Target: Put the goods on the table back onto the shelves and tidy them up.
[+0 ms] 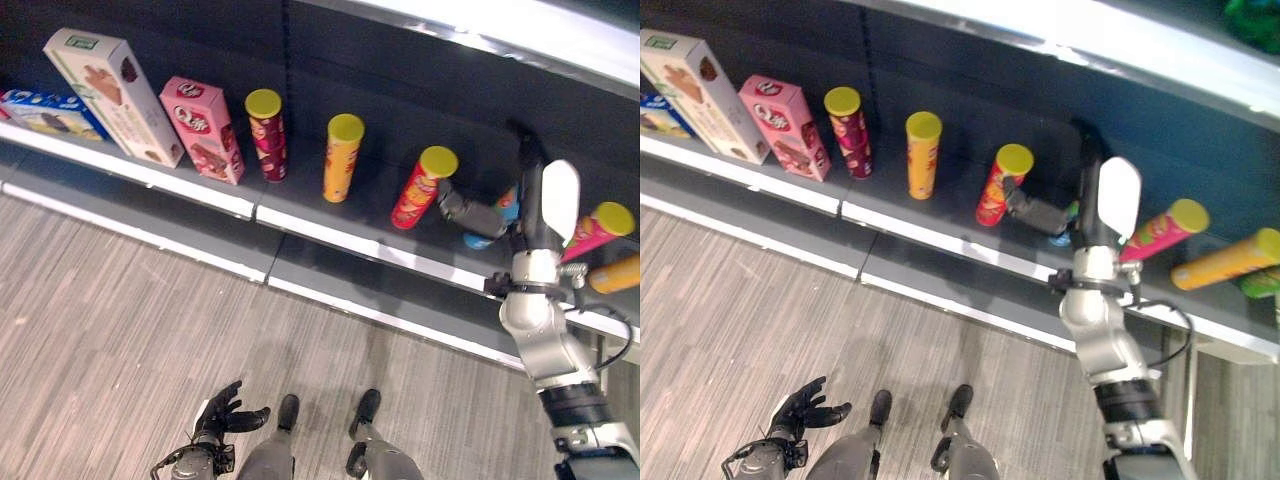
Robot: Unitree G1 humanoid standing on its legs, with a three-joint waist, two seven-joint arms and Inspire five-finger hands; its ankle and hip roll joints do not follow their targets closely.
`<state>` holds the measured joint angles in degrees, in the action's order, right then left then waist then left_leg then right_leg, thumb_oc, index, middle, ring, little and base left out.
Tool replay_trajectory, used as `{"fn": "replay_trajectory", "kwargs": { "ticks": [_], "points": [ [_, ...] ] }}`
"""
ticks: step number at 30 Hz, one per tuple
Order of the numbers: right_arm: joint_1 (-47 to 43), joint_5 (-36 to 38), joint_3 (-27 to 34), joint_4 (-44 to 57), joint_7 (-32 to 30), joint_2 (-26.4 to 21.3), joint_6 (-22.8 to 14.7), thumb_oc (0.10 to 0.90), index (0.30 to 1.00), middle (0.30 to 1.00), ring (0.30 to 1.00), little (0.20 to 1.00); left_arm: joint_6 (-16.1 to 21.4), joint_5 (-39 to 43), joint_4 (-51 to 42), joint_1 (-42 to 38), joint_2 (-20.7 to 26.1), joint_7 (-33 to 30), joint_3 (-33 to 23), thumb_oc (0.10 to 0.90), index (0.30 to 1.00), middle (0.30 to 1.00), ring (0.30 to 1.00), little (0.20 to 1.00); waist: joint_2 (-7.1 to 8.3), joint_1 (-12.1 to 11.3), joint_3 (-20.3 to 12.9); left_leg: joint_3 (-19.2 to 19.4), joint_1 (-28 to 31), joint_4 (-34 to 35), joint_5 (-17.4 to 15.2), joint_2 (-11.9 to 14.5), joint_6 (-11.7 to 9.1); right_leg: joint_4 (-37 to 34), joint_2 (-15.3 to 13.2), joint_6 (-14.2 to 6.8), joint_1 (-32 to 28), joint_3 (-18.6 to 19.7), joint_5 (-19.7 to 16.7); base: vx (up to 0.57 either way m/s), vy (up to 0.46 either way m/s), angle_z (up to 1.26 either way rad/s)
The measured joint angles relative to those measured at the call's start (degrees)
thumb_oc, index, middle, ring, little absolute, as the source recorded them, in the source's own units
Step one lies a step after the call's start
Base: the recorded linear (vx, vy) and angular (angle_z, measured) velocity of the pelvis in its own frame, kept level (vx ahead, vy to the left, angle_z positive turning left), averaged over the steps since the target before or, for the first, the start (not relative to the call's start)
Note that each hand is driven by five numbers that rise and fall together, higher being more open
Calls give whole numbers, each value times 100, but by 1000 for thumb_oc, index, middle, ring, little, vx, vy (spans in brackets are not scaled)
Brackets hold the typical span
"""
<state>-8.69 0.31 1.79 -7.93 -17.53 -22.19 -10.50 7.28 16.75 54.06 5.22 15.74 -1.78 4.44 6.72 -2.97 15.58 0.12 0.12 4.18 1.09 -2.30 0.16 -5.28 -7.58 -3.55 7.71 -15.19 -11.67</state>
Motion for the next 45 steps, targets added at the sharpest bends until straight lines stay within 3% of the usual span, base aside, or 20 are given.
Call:
{"fn": "replay_trajectory", "kwargs": {
  "ticks": [2, 4, 7, 10, 13, 14, 15, 18, 20, 24, 28, 29, 30, 32, 35, 36, 37, 41, 43, 45],
  "points": [
    [475, 662, 15, -105, 356, 298, 6, 800, 900, 900, 900, 900, -23, -121, 294, 186, -71, 147, -245, 800, 900, 900, 900, 900, -56, 89, -25, 767, 237, 23, -81, 97, 116, 0, 71, -423, 126, 461, -377, -28, 107, -167],
    [714, 942, 183, -157, 369, 164, 12, 800, 900, 900, 900, 900, -15, -133, 407, 121, -109, 131, -323, 800, 900, 900, 900, 900, -172, 413, -53, 866, 279, 8, -103, 140, 213, 205, -43, -686, 91, 295, -110, -3, 66, -91],
    [761, 1014, 417, -225, 521, 90, 5, 800, 900, 900, 900, 900, -14, -193, 337, 77, 46, 139, -256, 800, 900, 900, 900, 900, -362, 321, -82, 1545, 493, 18, -110, 408, 224, 1009, -367, -584, 91, -257, 351, -18, -35, -98],
    [738, 1009, 448, -35, 540, -403, -6, 800, 900, 900, 900, 900, 5, -262, 285, -1, 10, 124, -212, 800, 900, 900, 900, 900, -681, 295, -215, 1973, 593, -6, -107, 687, 222, 1135, -1110, -807, -117, -931, 444, 6, -112, -86],
    [532, 1004, 472, -31, 474, -746, -75, 800, 900, 900, 900, 900, 116, -261, -28, 150, 215, 128, -184, 800, 900, 900, 900, 900, -521, 80, -464, 2284, 742, 54, -75, 764, 96, 941, -1743, -798, -398, -1407, 232, 31, -208, -94],
    [518, 986, 478, -19, 483, -805, -58, 800, 900, 900, 900, 900, 112, -255, -97, 178, 452, 140, -249, 800, 900, 900, 900, 900, -208, 115, -588, 2416, 819, 46, 2, 887, -466, 974, -1646, -605, -626, -1714, -274, 7, -365, -96],
    [398, 946, 381, -34, 503, -945, -13, 800, 900, 900, 900, 900, 119, -246, -116, 248, 456, 140, -369, 800, 900, 900, 900, 900, -111, -156, -628, 2701, 882, -15, -26, 945, -603, 871, -1453, -453, -518, -2015, 85, 57, -330, -117],
    [365, 889, 623, -22, 485, -1493, 20, 800, 900, 900, 900, 900, 75, -225, -73, 299, 7, 236, -432, 800, 900, 900, 900, 900, -354, -43, -692, 2323, 854, 60, -26, 1273, -547, 497, -767, -341, -489, -1718, 96, 88, -350, -79],
    [493, 870, 942, -27, 481, -1660, 40, 800, 900, 900, 900, 900, 35, -223, -35, 329, -100, 266, -436, 800, 900, 900, 900, 900, -309, -38, -711, 2372, 850, -101, -3, 1486, -622, 272, -512, -302, -524, -1578, 138, 78, -237, -60],
    [488, 880, 1603, -30, 275, -1799, 35, 800, 900, 900, 900, 900, -25, -219, 111, 280, -133, 271, -443, 800, 900, 900, 900, 900, -249, 507, -769, 2472, 857, -507, 26, 2044, -623, 246, 42, -52, -501, -1393, 290, 127, -441, -55],
    [443, 910, 1303, 6, 337, -1810, -81, 800, 900, 900, 900, 900, -26, -207, 134, 298, 148, 258, -515, 800, 900, 900, 900, 900, -282, 485, -777, 2328, 585, -2051, 220, 2781, -828, 447, 549, 360, -532, -940, 617, 76, -310, -79],
    [344, 953, 1097, 80, 342, -1802, -103, 800, 900, 900, 900, 900, -18, -94, 105, 371, 165, 232, -517, 800, 900, 900, 900, 900, -250, 325, -783, 1711, 325, -2945, 631, 2836, -688, 432, 715, 633, -572, -550, 622, 27, -142, -134],
    [170, 989, 929, 102, 349, -1800, -108, 800, 900, 900, 900, 900, -12, -42, 82, 434, 102, 223, -508, 800, 900, 900, 900, 900, -173, 119, -759, 1092, 13, -3434, 590, 2599, -816, 401, 682, 763, -512, -240, 655, 127, -135, -169],
    [18, 1040, 872, 225, 353, -1824, -119, 800, 900, 900, 900, 900, -15, 85, -52, 392, -207, 260, -500, 800, 900, 900, 900, 900, -64, 48, -641, -221, -794, -3587, -583, 1238, -806, 86, 463, 869, -532, 104, 581, 162, -79, -87],
    [89, 1163, 890, 202, 407, -1836, -105, 800, 900, 900, 900, 900, -21, 173, 0, 292, -351, 260, -475, 800, 900, 900, 900, 900, -144, 89, -603, 373, -1296, -2129, -622, 940, -607, -47, 518, 809, -690, -240, 628, 169, 27, 9],
    [88, 1159, 843, 182, 366, -1756, -125, 800, 900, 900, 900, 900, -13, 134, 32, 254, -294, 263, -405, 800, 900, 900, 900, 900, -179, 41, -586, 571, -1594, -1313, -279, 625, -585, -44, 598, 771, -825, -257, 791, 280, 50, -2],
    [-46, 1153, 727, 125, 318, -1718, -144, 800, 900, 900, 900, 900, 31, 137, 81, 215, -268, 232, -240, 800, 900, 900, 900, 900, -165, -36, -583, 239, -1554, -550, -124, 333, -689, -44, 621, 757, -794, -98, 817, 245, 41, -47],
    [-365, 1089, 481, 71, 366, -1736, -146, 800, 900, 900, 900, 900, 16, 107, 218, -45, -356, 233, -235, 800, 900, 900, 900, 900, -503, -314, -503, 92, -1661, 6, 421, 246, -830, -46, 1043, 840, -1021, 202, 998, 231, 75, -58],
    [-400, 1006, 442, 101, 364, -1657, -138, 800, 900, 900, 900, 900, -5, 115, 322, 124, -350, 231, -332, 800, 900, 900, 900, 900, -495, -380, -563, 131, -1314, -265, 437, 341, -523, -43, 1050, 731, -1229, 508, 1238, 220, 104, -64],
    [-407, 971, 492, 250, 359, -1676, -155, 800, 900, 900, 900, 900, -13, 114, 347, 285, -351, 216, -345, 800, 900, 900, 900, 900, -537, -351, -591, 345, -1084, -81, 956, 331, -252, -26, 998, 443, -1429, 549, 1347, 63, 30, -54]
  ]
}}
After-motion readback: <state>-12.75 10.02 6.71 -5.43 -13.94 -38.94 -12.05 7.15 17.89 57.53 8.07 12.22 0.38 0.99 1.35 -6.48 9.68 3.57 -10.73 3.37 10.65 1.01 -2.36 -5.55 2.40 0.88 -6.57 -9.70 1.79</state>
